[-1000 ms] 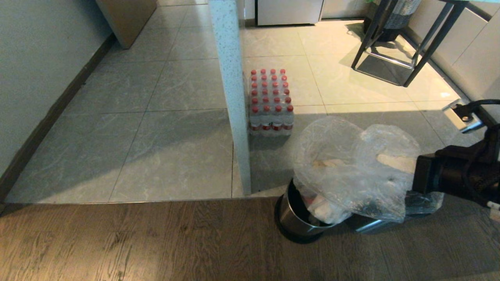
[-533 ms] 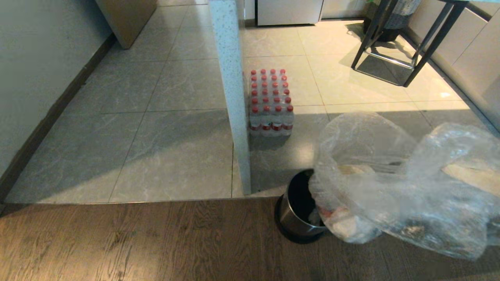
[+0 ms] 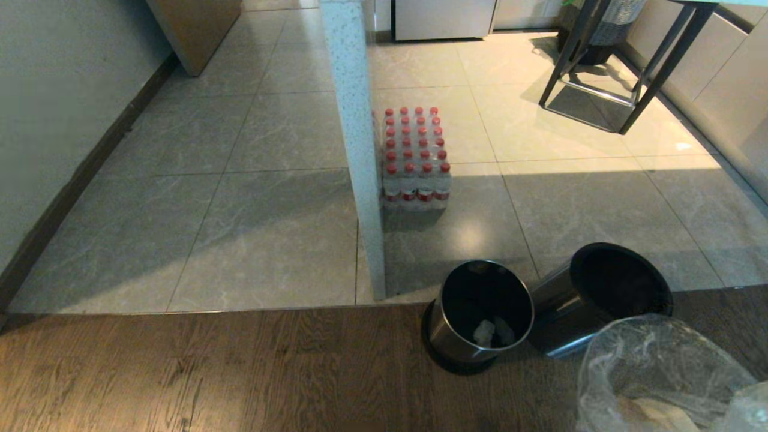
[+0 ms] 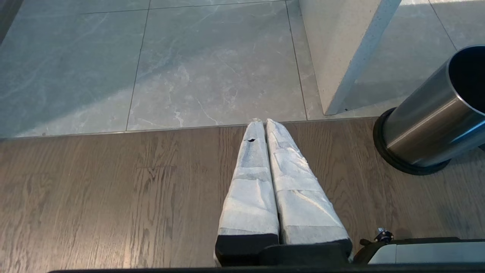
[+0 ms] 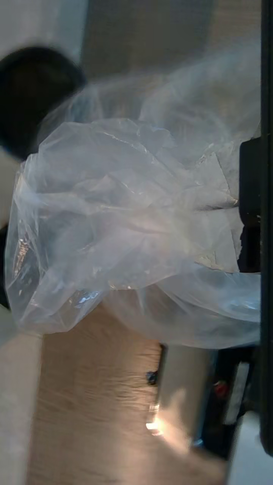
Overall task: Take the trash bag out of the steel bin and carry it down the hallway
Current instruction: Put the trash bag at the door
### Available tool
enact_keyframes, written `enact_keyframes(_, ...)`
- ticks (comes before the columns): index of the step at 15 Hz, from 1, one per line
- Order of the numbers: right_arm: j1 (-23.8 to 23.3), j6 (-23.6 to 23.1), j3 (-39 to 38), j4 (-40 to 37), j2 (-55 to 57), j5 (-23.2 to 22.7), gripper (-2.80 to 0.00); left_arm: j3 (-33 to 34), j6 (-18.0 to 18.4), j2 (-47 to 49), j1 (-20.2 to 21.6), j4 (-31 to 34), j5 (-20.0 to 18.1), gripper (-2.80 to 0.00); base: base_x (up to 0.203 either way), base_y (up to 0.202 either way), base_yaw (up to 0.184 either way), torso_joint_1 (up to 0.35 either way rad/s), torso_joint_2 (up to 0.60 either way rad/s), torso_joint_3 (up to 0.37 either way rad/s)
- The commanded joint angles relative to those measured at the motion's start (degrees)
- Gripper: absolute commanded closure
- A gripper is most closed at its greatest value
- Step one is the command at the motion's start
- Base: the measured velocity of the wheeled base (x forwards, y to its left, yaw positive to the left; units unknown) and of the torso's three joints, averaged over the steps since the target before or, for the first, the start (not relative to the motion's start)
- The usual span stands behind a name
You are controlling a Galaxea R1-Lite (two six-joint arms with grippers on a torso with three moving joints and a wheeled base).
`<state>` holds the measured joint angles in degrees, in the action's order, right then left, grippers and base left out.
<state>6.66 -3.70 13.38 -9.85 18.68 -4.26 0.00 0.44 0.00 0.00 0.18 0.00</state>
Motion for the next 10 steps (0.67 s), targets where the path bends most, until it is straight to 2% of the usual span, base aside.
enact_keyframes(1,-2.42,-6.82,-8.55,3.09,-2.44,-4.22,0.0,0.0,0.0,0.0,0.0,-0.01,0.0,0.0,0.0,0.0,0.0,0.0,0.0,0.0)
enact_keyframes(2,-3.13,-7.83,-9.52,4.08,-2.95,-3.47,0.0,0.0,0.0,0.0,0.0,-0.01,0.0,0.0,0.0,0.0,0.0,0.0,0.0,0.0)
enact_keyframes(4,-4.48,-2.76,-10.34,7.91,-6.96,-2.52,0.0,0.0,0.0,0.0,0.0,-0.01,0.0,0.0,0.0,0.0,0.0,0.0,0.0,0.0)
enact_keyframes(7,-5.88,1.99,-10.7,8.98,-17.68,-2.87,0.0,0.0,0.0,0.0,0.0,-0.01,0.0,0.0,0.0,0.0,0.0,0.0,0.0,0.0)
enact_keyframes(8,-6.07,1.88,-11.65,11.12,-18.76,1.01,0.0,0.0,0.0,0.0,0.0,-0.01,0.0,0.0,0.0,0.0,0.0,0.0,0.0,0.0)
enact_keyframes(9,-6.16,-1.05,-13.56,12.84,-18.77,5.0,0.0,0.0,0.0,0.0,0.0,-0.01,0.0,0.0,0.0,0.0,0.0,0.0,0.0,0.0)
enact_keyframes(10,-6.17,-2.33,-13.68,13.21,-18.77,4.41,0.0,0.0,0.0,0.0,0.0,-0.01,0.0,0.0,0.0,0.0,0.0,0.0,0.0,0.0)
